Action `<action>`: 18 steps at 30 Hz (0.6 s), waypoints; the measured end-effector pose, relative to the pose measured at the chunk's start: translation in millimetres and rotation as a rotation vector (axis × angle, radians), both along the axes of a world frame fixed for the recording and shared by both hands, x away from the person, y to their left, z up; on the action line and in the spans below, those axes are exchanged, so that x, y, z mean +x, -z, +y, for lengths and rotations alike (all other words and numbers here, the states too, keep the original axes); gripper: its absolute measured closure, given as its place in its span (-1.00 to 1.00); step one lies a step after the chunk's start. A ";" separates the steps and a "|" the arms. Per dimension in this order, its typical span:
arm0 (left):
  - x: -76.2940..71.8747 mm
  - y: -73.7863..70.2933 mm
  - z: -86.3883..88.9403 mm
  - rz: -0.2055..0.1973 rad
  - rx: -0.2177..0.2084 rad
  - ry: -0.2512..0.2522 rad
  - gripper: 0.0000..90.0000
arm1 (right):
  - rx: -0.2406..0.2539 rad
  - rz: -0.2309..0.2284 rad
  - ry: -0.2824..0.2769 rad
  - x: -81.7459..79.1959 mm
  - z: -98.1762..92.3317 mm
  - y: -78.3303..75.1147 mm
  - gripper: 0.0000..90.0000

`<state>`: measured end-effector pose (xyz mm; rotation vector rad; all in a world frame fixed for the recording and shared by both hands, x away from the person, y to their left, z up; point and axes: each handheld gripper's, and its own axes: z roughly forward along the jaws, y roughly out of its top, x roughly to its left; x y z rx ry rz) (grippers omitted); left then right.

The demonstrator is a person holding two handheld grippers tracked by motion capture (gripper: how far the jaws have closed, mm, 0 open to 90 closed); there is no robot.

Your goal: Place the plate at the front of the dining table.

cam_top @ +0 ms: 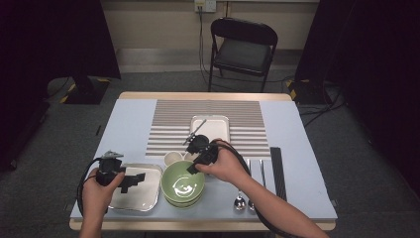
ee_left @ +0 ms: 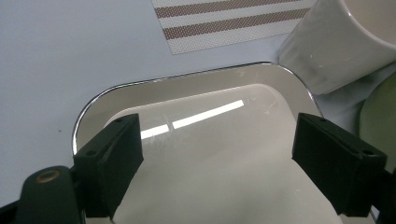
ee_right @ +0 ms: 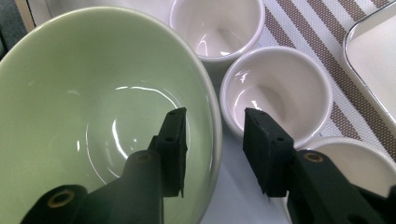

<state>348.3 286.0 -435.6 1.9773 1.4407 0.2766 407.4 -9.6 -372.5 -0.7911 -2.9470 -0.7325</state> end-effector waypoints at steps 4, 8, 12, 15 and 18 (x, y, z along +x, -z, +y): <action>-0.1 -0.7 -0.2 -0.006 -0.003 -0.003 -0.65 | -0.008 0.010 0.006 -0.1 1.1 1.4 0.41; -0.1 -1.1 0.8 -0.007 0.000 -0.004 -0.65 | -0.015 0.013 0.010 -0.8 2.7 4.5 0.47; -0.2 -1.2 1.4 -0.008 -0.001 -0.003 -0.65 | -0.012 0.015 0.008 0.2 3.1 6.5 0.51; -0.3 -1.2 1.1 -0.008 -0.005 -0.006 -0.65 | -0.016 0.014 0.009 -0.2 3.6 6.8 0.58; -0.3 -1.7 1.2 -0.009 -0.006 -0.005 -0.65 | -0.022 0.016 0.002 -0.7 4.2 7.5 0.64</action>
